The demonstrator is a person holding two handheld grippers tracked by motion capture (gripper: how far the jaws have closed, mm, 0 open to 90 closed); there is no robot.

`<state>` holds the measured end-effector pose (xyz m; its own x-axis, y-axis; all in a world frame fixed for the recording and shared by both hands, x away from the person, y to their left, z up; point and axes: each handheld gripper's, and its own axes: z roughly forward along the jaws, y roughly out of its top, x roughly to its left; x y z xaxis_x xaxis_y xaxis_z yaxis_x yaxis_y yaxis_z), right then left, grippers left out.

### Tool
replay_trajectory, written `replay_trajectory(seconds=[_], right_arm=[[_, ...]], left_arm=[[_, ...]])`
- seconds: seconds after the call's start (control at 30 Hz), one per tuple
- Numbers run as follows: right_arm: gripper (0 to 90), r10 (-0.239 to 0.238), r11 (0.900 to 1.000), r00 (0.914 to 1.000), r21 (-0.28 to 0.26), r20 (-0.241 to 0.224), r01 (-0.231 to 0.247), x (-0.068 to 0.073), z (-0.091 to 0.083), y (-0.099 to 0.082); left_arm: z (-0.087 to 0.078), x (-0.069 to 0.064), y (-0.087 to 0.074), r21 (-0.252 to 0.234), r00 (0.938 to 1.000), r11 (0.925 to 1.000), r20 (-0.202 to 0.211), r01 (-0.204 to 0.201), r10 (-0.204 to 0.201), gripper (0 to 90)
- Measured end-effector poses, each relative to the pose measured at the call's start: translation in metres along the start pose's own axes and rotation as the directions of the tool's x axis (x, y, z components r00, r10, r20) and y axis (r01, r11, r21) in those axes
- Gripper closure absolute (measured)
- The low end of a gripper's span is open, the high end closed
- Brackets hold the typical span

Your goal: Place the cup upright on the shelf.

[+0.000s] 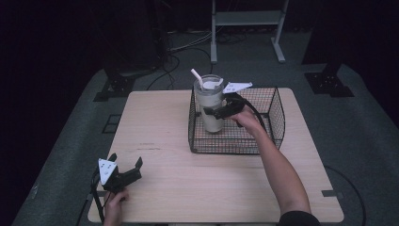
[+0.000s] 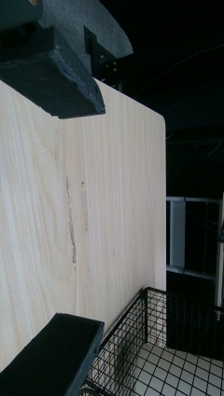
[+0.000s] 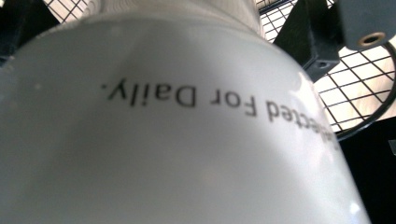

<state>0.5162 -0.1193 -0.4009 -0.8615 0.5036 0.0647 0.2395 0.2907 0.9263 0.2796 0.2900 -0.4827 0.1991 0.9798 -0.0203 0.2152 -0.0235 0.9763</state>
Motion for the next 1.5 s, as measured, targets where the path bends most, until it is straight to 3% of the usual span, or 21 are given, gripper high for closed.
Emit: replay_trajectory(seconds=[0.37,0.8,1.03,1.5], right_arm=[[7.9,0.004,0.9981,1.0000,0.061,-0.006,-0.004,-0.004,0.011,-0.011],[7.7,0.010,0.9986,0.9992,0.052,-0.038,-0.008,-0.008,0.008,-0.016],[7.5,-0.025,0.9973,0.9982,0.068,-0.055,0.028,-0.009,0.003,-0.019],[7.4,-0.039,0.9973,0.9973,0.060,-0.062,0.042,-0.008,-0.003,-0.023]], left_arm=[[0.000,0.001,0.000,-0.003,1.0000,1.0000,0.004,0.009,-0.009,0.0],[-0.001,0.000,0.000,-0.004,1.0000,1.0000,0.007,-0.003,0.003,0.0],[0.000,0.000,0.000,-0.001,1.0000,1.0000,0.001,-0.005,0.005,0.0],[0.000,-0.001,0.000,-0.002,1.0000,1.0000,0.000,-0.008,0.008,0.0]])
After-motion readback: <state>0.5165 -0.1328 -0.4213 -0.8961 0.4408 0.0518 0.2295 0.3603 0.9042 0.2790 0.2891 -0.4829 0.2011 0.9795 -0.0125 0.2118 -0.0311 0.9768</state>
